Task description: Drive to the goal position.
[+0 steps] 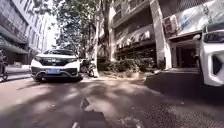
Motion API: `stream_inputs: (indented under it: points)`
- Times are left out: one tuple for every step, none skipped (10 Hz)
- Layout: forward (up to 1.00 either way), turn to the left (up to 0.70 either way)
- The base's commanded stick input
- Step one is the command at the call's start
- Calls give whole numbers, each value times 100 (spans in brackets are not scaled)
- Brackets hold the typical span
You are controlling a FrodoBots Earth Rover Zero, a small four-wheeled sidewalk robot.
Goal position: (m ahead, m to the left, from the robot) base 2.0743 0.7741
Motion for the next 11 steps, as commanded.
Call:
stream_inputs:
  points:
    - [45,0]
    - [45,0]
    - [45,0]
    - [45,0]
    - [45,0]
    - [45,0]
    - [45,3]
    - [45,13]
    - [45,23]
    - [45,27]
    - [45,27]
